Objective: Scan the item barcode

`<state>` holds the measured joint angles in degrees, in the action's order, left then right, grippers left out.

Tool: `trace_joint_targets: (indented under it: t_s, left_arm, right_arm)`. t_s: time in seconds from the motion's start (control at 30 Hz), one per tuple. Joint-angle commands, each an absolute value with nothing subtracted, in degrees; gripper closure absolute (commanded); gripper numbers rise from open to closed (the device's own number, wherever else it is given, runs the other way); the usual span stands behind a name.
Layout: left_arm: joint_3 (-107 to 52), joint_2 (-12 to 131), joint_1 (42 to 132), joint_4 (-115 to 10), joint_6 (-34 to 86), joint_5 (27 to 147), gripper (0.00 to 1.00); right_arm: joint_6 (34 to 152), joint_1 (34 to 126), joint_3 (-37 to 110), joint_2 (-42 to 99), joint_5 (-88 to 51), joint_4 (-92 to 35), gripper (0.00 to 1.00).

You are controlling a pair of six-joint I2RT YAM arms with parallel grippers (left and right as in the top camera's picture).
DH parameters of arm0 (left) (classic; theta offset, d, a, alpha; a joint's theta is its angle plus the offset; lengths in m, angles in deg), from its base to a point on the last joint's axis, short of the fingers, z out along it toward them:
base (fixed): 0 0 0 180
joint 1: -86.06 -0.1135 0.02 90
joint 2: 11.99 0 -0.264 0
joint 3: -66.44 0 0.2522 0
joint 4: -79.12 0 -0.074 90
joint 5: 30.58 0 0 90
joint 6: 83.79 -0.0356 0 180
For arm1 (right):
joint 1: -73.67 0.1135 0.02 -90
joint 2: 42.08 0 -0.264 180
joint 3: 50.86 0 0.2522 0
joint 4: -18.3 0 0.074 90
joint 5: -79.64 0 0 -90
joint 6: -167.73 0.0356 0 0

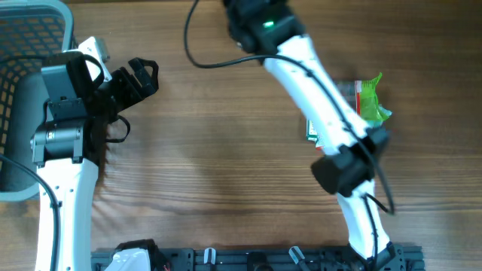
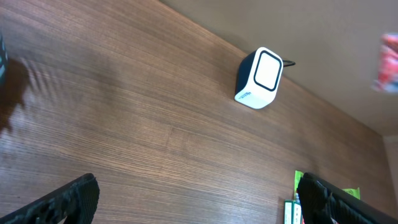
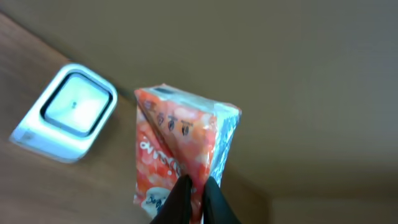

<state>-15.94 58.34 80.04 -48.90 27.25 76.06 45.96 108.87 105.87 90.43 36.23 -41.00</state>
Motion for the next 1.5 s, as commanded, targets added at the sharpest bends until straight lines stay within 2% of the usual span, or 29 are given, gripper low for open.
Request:
trace_joint_targets:
  t_s: [0.0, 0.23, 0.57, 1.2, 1.37, 1.47]
  left_arm:
    - [-16.0, 58.5, 79.8, -49.1, 26.1, 76.7, 0.00]
    - [-16.0, 58.5, 79.8, -49.1, 26.1, 76.7, 0.00]
    - [-16.0, 58.5, 79.8, -49.1, 26.1, 76.7, 0.00]
    - [-16.0, 58.5, 79.8, -49.1, 26.1, 76.7, 0.00]
    - [-16.0, 58.5, 79.8, -49.1, 26.1, 76.7, 0.00]
    - [-16.0, 58.5, 79.8, -49.1, 26.1, 76.7, 0.00]
  right_arm:
    - [29.9, 108.8, 106.5, 95.9, 40.2, -34.1, 0.95]
    - [22.3, 108.6, 106.3, 104.2, 38.5, -28.1, 0.96]
    - [21.3, 107.1, 104.8, 110.4, 35.9, -24.2, 0.95]
    - [26.9, 104.7, 102.9, 110.3, 33.2, -20.3, 0.96]
    - [31.7, 104.7, 102.9, 106.4, 32.7, -20.6, 0.96]
    - [34.7, 104.7, 102.9, 101.0, 31.3, -25.4, 0.96]
